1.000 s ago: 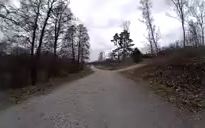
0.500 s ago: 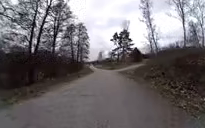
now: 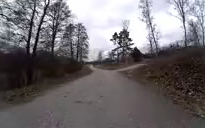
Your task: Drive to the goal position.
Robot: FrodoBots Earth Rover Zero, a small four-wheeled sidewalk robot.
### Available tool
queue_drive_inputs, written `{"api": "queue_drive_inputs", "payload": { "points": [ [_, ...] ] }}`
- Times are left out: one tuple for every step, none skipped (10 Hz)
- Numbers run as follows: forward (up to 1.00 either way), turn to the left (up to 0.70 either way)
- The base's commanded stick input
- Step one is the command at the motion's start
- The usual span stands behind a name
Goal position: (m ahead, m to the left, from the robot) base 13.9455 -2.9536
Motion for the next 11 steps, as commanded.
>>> {"api": "queue_drive_inputs", "payload": {
  "points": [
    [0.7, 0.0],
    [0.7, 0.0],
    [0.7, 0.0],
    [0.7, 0.0],
    [0.7, 0.0],
    [0.7, 0.0],
    [0.7, 0.0],
    [0.7, 0.0],
    [0.7, 0.0],
    [0.7, 0.0],
    [0.7, 0.0]
  ]
}}
